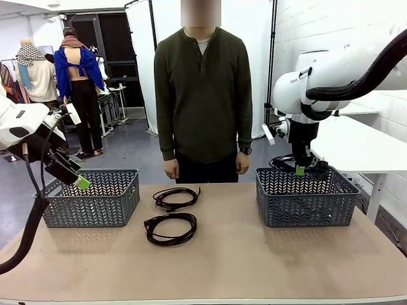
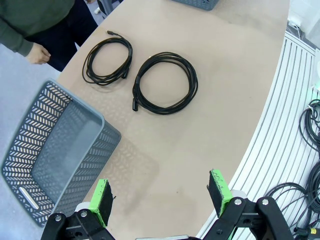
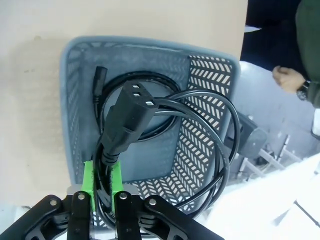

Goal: Organize the cables according to human instructions.
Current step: Pick up a bundle of cables and place it in the basket indicated by the human.

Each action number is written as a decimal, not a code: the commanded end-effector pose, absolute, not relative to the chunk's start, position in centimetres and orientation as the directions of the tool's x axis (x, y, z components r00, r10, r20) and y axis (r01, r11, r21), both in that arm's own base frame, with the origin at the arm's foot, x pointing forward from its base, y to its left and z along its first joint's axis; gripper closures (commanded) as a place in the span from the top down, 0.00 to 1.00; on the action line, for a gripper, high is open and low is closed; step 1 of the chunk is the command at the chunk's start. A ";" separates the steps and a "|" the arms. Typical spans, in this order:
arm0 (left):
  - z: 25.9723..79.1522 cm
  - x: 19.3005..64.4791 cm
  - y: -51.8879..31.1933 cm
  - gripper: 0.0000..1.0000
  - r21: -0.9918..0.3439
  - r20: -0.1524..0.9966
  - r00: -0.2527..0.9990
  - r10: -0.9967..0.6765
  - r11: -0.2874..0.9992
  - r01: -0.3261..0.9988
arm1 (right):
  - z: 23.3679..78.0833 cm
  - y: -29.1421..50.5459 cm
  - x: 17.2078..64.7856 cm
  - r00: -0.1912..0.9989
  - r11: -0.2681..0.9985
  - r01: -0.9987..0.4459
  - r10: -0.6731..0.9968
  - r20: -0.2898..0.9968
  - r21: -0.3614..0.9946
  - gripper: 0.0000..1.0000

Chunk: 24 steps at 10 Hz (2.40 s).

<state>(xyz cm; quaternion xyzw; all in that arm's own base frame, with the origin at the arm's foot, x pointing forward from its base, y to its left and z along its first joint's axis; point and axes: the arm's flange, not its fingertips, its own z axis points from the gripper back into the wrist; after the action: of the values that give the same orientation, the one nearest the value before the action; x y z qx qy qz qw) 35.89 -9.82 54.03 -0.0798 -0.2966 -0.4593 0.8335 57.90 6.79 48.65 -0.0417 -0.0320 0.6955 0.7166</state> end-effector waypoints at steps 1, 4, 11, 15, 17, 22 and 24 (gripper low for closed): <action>53.7 36.0 -9.7 1.00 0.140 0.587 0.388 -0.710 0.561 0.816 | 49.2 7.0 58.0 0.037 0.036 -0.994 0.999 -0.011 -0.106 0.00; 53.7 36.0 -9.7 1.00 0.140 0.587 0.388 -0.710 0.561 0.816 | 49.2 7.0 58.0 0.037 0.036 -0.994 0.999 -0.011 -0.106 0.00; 53.7 36.0 -9.7 1.00 0.140 0.587 0.388 -0.710 0.561 0.816 | 46.4 6.1 59.0 -0.043 -0.046 -0.994 0.999 -0.034 -0.099 0.00; 53.7 36.0 -9.7 1.00 0.140 0.587 0.388 -0.710 0.561 0.816 | 45.1 4.8 59.5 -0.073 -0.077 -0.990 0.997 -0.034 -0.118 0.00; 53.7 36.0 -9.7 1.00 0.140 0.587 0.388 -0.710 0.561 0.816 | 44.5 4.6 59.8 -0.104 -0.108 -0.987 0.994 -0.032 -0.118 0.00; 53.7 36.0 -9.7 1.00 0.140 0.587 0.388 -0.710 0.561 0.816 | 43.1 4.7 60.6 -0.101 -0.103 -0.988 0.995 -0.028 -0.114 0.35; 53.7 36.0 -9.7 1.00 0.140 0.587 0.388 -0.710 0.561 0.816 | 43.0 4.8 60.7 -0.087 -0.089 -0.990 0.996 -0.023 -0.107 0.73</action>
<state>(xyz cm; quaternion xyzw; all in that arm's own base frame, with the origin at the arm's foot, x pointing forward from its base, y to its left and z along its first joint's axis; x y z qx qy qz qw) 35.89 -9.82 54.03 -0.0798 -0.2966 -0.4593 0.8335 60.41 5.09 43.17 -0.0412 -0.0204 0.7293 0.6826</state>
